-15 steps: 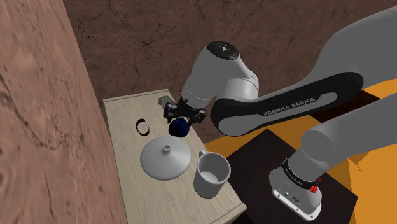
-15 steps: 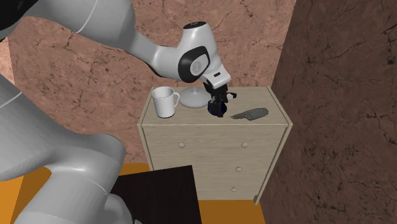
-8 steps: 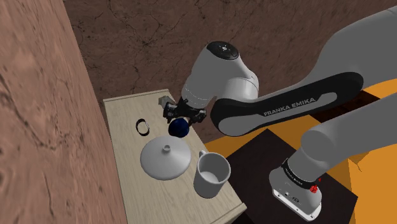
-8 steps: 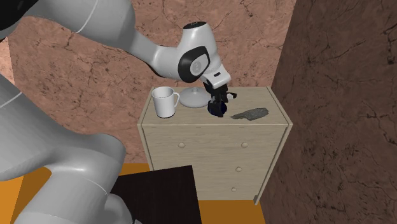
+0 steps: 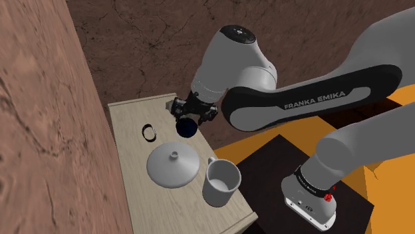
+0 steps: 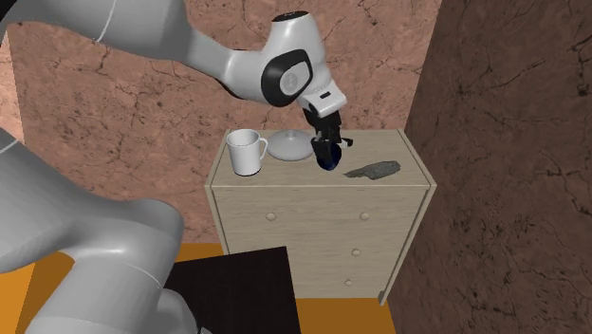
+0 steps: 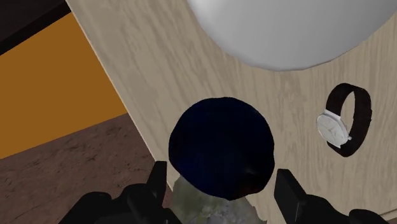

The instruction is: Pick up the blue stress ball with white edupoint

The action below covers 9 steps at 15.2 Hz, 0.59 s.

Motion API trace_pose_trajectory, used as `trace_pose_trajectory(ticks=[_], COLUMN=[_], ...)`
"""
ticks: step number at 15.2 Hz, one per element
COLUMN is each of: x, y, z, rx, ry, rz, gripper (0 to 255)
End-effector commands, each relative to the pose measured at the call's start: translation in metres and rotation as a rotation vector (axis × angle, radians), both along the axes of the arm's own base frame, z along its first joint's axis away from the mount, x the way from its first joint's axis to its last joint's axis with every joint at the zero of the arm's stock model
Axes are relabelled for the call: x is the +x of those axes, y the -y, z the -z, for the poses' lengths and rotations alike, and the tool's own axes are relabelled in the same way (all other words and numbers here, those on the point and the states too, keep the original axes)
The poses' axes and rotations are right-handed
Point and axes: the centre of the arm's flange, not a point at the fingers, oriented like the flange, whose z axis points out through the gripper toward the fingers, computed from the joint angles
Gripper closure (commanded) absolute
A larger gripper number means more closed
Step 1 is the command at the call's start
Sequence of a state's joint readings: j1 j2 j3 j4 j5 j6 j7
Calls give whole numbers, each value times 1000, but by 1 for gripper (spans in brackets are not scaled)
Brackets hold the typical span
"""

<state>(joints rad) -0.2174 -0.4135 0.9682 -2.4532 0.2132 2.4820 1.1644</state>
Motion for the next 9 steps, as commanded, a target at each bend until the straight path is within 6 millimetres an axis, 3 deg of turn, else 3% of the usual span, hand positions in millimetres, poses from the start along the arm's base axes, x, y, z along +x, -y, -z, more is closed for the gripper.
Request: trace_pose_trajectory(ticks=[1, 7, 9], x=[-1, -1, -1], y=[-1, -1, -1], z=[-11, -43, -43], rx=[0, 0, 0], ry=[0, 0, 0], rz=[0, 0, 0], gripper=[255, 255, 255])
